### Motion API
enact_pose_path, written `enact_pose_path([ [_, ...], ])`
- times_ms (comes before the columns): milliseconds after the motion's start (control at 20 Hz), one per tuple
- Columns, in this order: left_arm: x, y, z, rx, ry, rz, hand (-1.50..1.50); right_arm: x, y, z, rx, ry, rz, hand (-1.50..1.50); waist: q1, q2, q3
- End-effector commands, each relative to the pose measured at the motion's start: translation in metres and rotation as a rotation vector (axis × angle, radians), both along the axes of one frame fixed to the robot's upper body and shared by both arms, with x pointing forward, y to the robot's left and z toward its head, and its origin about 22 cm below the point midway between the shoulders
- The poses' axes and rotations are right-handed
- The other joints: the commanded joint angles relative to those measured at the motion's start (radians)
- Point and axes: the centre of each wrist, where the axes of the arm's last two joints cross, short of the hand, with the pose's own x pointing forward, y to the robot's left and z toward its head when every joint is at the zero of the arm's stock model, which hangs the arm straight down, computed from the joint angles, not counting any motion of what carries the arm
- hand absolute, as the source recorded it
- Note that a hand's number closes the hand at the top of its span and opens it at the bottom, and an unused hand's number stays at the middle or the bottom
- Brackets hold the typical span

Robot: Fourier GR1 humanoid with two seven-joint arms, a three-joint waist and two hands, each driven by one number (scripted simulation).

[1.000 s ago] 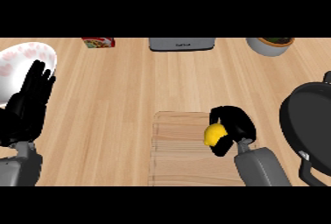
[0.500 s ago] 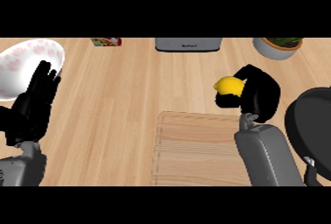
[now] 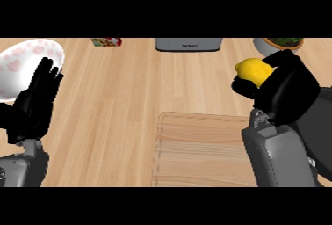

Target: Pick the lemon from the cutting board and place it in the pot

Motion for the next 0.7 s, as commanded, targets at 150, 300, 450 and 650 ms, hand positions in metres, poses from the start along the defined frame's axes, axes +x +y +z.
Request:
enact_pose_path([
  [150, -0.005, -0.008, -0.018, -0.013, 0.003, -0.003, 0.00, -0.031, -0.049, 0.017, 0.104, -0.087, -0.100, 1.50, -0.003, 0.003, 0.001],
  [300, -0.002, 0.009, -0.003, -0.023, 0.002, -0.004, 0.00, -0.024, -0.076, 0.003, 0.093, -0.057, -0.154, 1.50, 0.002, 0.004, 0.001],
  [450, -0.012, -0.016, -0.008, -0.011, -0.007, -0.002, 0.00, -0.023, -0.114, 0.000, 0.167, -0.118, -0.157, 1.50, 0.005, 0.004, 0.002],
  [650, 0.001, 0.002, -0.013, 0.005, -0.008, -0.012, 0.00, -0.041, -0.137, -0.013, 0.200, -0.209, -0.167, 1.50, -0.003, 0.006, 0.002],
])
